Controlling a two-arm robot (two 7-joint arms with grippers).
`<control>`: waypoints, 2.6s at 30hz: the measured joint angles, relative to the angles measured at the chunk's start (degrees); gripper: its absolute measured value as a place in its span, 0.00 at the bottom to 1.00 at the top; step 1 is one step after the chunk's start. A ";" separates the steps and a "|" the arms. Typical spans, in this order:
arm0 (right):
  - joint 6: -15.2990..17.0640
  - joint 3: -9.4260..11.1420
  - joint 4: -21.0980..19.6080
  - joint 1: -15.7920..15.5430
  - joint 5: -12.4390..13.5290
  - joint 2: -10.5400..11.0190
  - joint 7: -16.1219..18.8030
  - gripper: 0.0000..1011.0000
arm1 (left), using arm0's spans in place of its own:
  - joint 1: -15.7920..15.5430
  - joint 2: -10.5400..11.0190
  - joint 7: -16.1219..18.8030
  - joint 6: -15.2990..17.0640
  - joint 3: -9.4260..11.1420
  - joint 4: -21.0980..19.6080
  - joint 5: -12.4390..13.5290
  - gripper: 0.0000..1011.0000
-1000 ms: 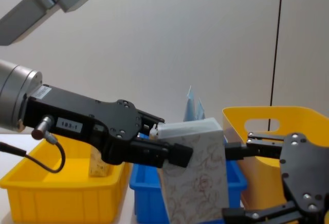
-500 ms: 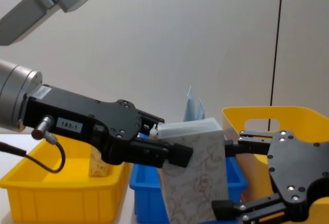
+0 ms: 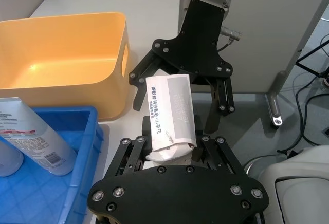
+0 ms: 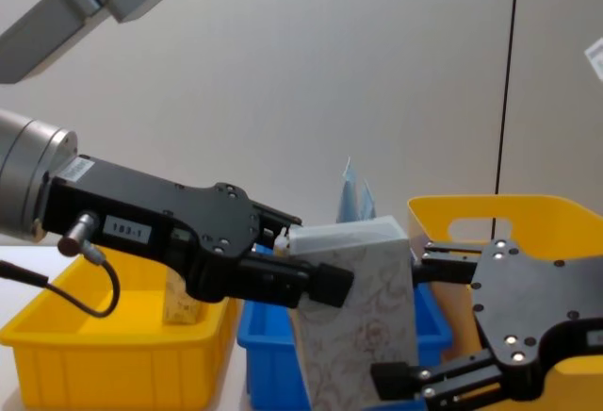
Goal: Bimanual collaborative sorting of washing and personal care products
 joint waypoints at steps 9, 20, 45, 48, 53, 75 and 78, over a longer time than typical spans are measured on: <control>2.79 -0.35 0.45 0.28 1.38 -1.35 -1.49 0.99 | 0.00 0.00 0.00 0.00 0.00 0.00 0.00 0.37; 8.12 -0.38 0.66 0.39 3.79 -3.33 -4.11 0.99 | 0.00 0.00 0.00 0.00 0.00 0.00 0.00 0.37; 14.52 -0.34 0.31 0.40 6.63 -5.36 -6.77 0.60 | -0.07 0.00 0.17 -0.09 -0.21 0.00 -0.02 0.37; 14.63 -0.34 0.29 0.40 6.68 -5.42 -6.80 0.55 | -0.12 0.00 0.17 -0.10 -0.19 0.00 -0.04 0.37; 14.89 -0.34 0.26 0.40 6.78 -5.50 -6.95 0.50 | -0.11 -0.01 0.19 -0.11 -0.17 0.00 -0.05 0.37; 14.84 -0.22 0.06 0.12 8.05 -5.35 -7.27 0.47 | -0.03 -0.01 0.05 -0.10 -0.04 -0.06 -0.11 0.43; 14.40 -0.16 -0.01 -0.05 8.46 -5.25 -7.20 0.45 | -0.02 -0.01 -0.01 -0.09 -0.01 -0.06 -0.11 0.48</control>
